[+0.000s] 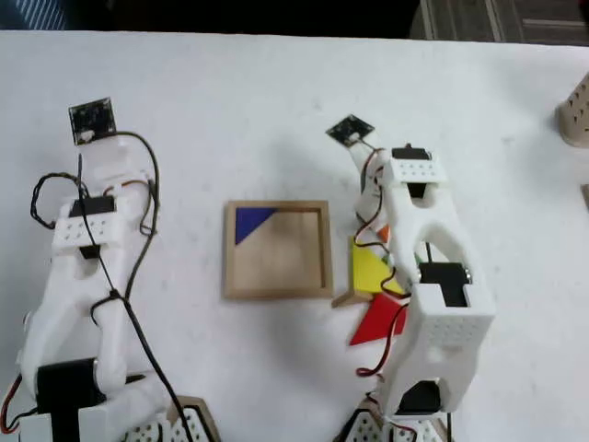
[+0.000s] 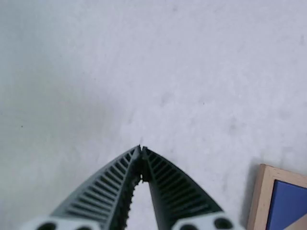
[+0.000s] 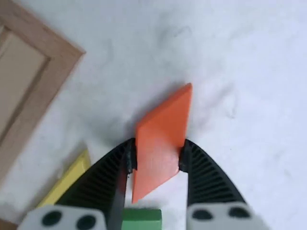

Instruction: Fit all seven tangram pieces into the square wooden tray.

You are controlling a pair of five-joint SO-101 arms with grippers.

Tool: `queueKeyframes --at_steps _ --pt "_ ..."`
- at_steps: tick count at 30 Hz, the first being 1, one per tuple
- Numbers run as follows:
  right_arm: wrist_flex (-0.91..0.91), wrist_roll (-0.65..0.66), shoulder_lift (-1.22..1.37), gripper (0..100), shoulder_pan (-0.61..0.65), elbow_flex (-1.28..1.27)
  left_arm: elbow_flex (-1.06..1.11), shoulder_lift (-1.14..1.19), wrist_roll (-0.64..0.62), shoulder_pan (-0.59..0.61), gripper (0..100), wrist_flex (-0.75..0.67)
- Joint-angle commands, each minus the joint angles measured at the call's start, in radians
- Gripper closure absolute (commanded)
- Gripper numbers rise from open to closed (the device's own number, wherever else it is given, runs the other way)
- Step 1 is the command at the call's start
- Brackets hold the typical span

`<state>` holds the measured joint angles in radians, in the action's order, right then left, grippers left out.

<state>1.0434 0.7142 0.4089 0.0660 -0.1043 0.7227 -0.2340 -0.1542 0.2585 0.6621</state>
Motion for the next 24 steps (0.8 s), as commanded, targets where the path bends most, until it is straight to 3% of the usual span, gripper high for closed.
queueKeyframes --at_steps 1,5,9,14,24 --pt "-0.007 -0.066 -0.016 95.7 -0.012 0.025 0.000 -0.030 0.002 0.005 97 -0.028" --pt "0.064 -0.170 -0.016 95.8 -0.016 0.109 0.003 -0.028 0.002 0.005 97 -0.051" --pt "0.265 -0.275 -0.016 95.8 0.001 0.261 0.003 -0.028 0.002 0.005 97 -0.052" --pt "0.429 -0.319 -0.016 98.1 0.113 0.331 0.003 -0.028 0.002 0.005 97 -0.054" --pt "0.380 -0.319 -0.090 98.1 0.269 0.161 0.003 -0.028 0.002 0.005 97 -0.054"
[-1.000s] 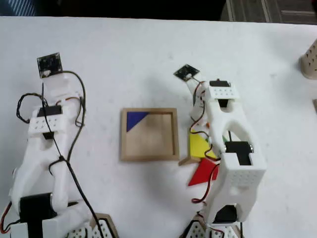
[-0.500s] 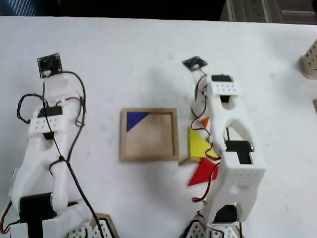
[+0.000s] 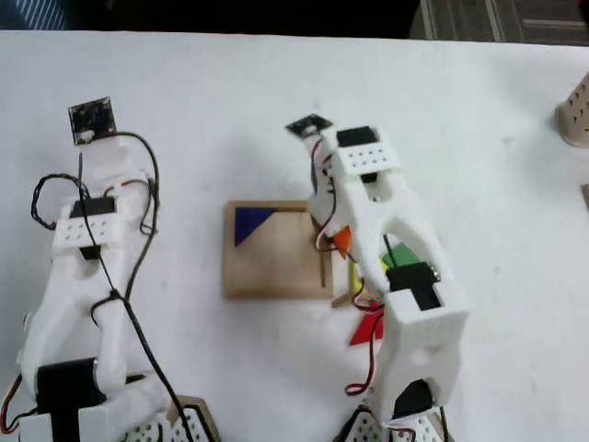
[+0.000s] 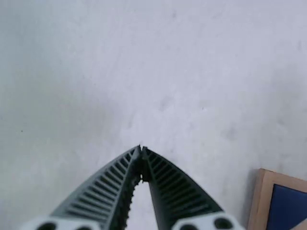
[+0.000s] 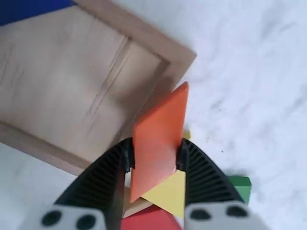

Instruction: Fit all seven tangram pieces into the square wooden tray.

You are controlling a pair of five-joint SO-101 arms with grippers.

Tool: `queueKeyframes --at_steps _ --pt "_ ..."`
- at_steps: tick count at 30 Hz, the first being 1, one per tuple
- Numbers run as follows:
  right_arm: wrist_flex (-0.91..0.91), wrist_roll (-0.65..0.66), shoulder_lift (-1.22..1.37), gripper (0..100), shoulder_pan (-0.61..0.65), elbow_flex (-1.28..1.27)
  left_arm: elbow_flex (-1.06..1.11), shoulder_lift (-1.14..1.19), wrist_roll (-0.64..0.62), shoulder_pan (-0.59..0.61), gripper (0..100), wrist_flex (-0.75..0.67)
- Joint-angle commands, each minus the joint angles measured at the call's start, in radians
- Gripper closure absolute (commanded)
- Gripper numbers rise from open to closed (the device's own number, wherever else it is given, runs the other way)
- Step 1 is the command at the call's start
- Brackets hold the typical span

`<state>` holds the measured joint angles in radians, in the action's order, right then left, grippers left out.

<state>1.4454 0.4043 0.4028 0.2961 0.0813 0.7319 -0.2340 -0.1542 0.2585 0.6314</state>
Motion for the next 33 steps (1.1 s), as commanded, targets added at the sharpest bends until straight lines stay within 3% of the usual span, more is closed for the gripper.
queueKeyframes --at_steps 1,12,19,21,27,31,33 --pt "-0.038 -0.009 -0.101 98.1 0.058 -0.055 -0.006 -0.028 0.002 0.005 97 -0.023" --pt "-0.275 -0.003 -0.191 97.8 0.232 -0.264 -0.006 -0.028 0.002 0.005 97 -0.023" --pt "-0.283 -0.003 -0.191 76.9 0.242 -0.269 -0.006 -0.028 0.002 -0.010 97 -0.023" --pt "-0.283 -0.005 -0.193 75.0 0.259 -0.267 0.002 -0.028 0.002 -0.022 97 -0.025" --pt "-0.231 -0.008 -0.226 82.7 0.266 -0.250 0.040 -0.030 0.002 -0.031 97 -0.098" --pt "-0.199 -0.009 -0.326 97.8 0.110 -0.253 0.041 -0.031 0.002 -0.031 97 -0.101" --pt "-0.231 -0.014 -0.354 97.1 -0.004 -0.281 0.041 -0.033 0.000 -0.031 97 -0.101"
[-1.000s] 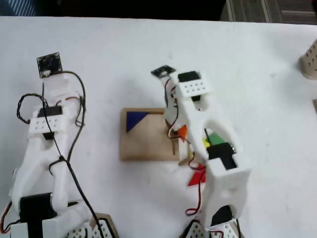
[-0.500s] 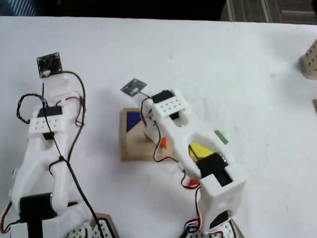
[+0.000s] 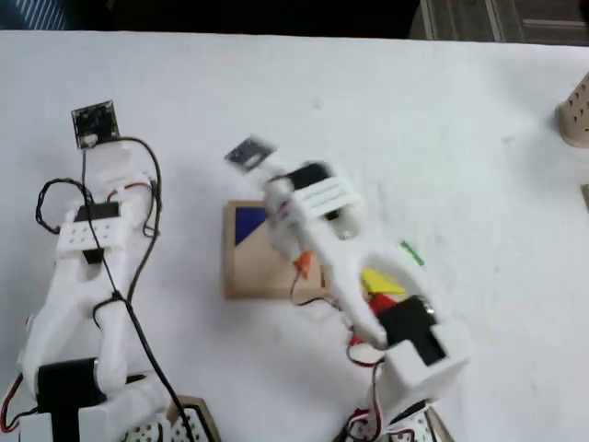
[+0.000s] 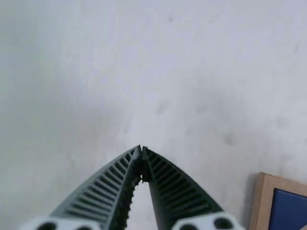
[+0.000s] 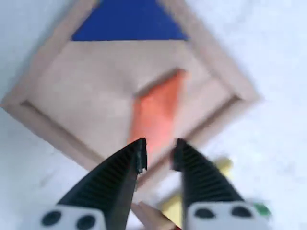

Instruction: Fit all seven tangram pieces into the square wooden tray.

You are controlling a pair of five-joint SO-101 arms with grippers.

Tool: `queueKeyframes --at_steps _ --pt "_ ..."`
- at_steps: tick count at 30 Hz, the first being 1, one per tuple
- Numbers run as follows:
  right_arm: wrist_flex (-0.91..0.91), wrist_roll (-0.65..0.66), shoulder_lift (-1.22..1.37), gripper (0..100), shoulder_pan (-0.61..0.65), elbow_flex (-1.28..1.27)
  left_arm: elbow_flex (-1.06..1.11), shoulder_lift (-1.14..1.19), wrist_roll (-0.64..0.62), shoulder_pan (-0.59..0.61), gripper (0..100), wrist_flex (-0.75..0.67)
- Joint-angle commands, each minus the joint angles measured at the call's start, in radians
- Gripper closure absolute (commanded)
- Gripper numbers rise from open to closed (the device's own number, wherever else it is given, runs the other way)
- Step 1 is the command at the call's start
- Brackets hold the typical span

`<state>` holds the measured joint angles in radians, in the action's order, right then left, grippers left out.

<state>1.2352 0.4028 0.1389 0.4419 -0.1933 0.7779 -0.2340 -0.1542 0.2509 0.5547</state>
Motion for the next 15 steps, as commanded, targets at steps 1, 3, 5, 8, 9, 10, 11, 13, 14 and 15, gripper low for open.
queueKeyframes --at_steps 1,3,5,8,9,10,11,13,14,15 --pt "-0.045 -0.025 -0.094 97.9 -0.189 -0.034 -0.005 -0.035 0.000 -0.024 97 -0.023" --pt "-0.096 -0.029 -0.097 98.0 -0.231 -0.110 -0.005 -0.035 0.000 -0.025 97 -0.023" --pt "-0.124 -0.017 -0.125 98.1 -0.272 -0.178 -0.005 -0.036 0.000 -0.036 97 -0.018" --pt "-0.170 -0.023 -0.222 98.1 -0.346 -0.275 0.012 -0.039 0.000 -0.065 97 -0.017" --pt "-0.200 -0.023 -0.257 98.1 -0.366 -0.315 0.014 -0.039 0.000 -0.076 98 -0.017" --pt "-0.236 -0.023 -0.289 98.1 -0.380 -0.358 0.014 -0.039 0.000 -0.085 98 -0.017" --pt "-0.271 -0.023 -0.321 98.1 -0.394 -0.400 0.015 -0.039 0.000 -0.096 98 -0.017" --pt "-0.328 -0.023 -0.383 98.1 -0.414 -0.474 0.018 -0.038 0.000 -0.128 97 -0.012" --pt "-0.340 -0.023 -0.410 98.1 -0.420 -0.502 0.018 -0.038 0.000 -0.148 97 0.005" --pt "-0.344 -0.023 -0.438 98.1 -0.426 -0.528 0.015 -0.039 0.000 -0.165 97 0.020"
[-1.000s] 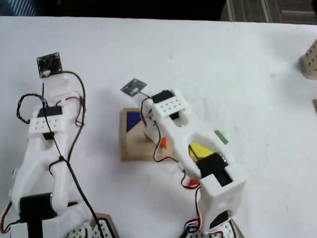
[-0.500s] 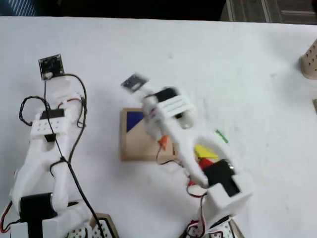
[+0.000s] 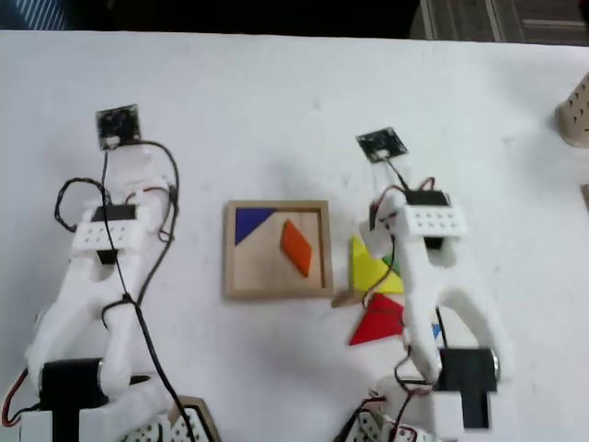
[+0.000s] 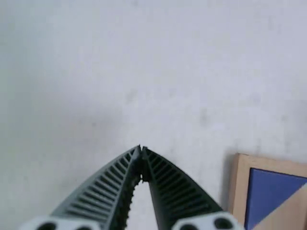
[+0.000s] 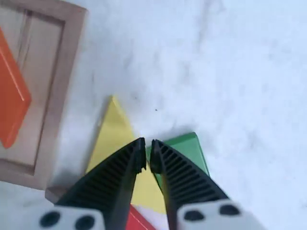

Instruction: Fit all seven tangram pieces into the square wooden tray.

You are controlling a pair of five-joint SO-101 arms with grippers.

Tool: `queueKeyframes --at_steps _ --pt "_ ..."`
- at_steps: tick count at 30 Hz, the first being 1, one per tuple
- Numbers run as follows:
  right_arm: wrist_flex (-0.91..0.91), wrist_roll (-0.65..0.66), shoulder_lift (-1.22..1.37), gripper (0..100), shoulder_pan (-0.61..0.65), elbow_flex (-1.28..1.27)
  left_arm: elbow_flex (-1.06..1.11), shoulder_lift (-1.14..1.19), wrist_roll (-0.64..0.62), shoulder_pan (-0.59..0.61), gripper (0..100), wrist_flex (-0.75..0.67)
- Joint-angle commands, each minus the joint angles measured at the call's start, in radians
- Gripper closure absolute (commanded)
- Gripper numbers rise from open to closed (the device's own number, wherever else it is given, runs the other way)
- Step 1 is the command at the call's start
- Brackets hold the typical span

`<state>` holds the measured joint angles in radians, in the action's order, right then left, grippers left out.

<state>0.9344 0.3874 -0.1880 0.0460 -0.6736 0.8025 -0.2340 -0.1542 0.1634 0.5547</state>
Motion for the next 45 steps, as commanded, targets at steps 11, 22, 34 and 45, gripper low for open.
queueKeyframes --at_steps 11,22,34,45 --pt "-0.073 -0.120 -0.341 98.1 -0.262 -0.241 -0.117 -0.102 -0.008 -0.338 98 0.158" --pt "-0.119 0.061 -0.234 98.1 -0.397 -0.308 -0.351 0.079 -0.135 -0.633 97 0.138" --pt "-0.125 0.100 -0.222 98.1 -0.367 -0.328 -0.388 0.397 -0.135 -0.716 98 -0.003" --pt "-0.127 0.137 -0.222 98.1 -0.366 -0.333 -0.313 0.397 -0.135 -0.648 97 0.034"
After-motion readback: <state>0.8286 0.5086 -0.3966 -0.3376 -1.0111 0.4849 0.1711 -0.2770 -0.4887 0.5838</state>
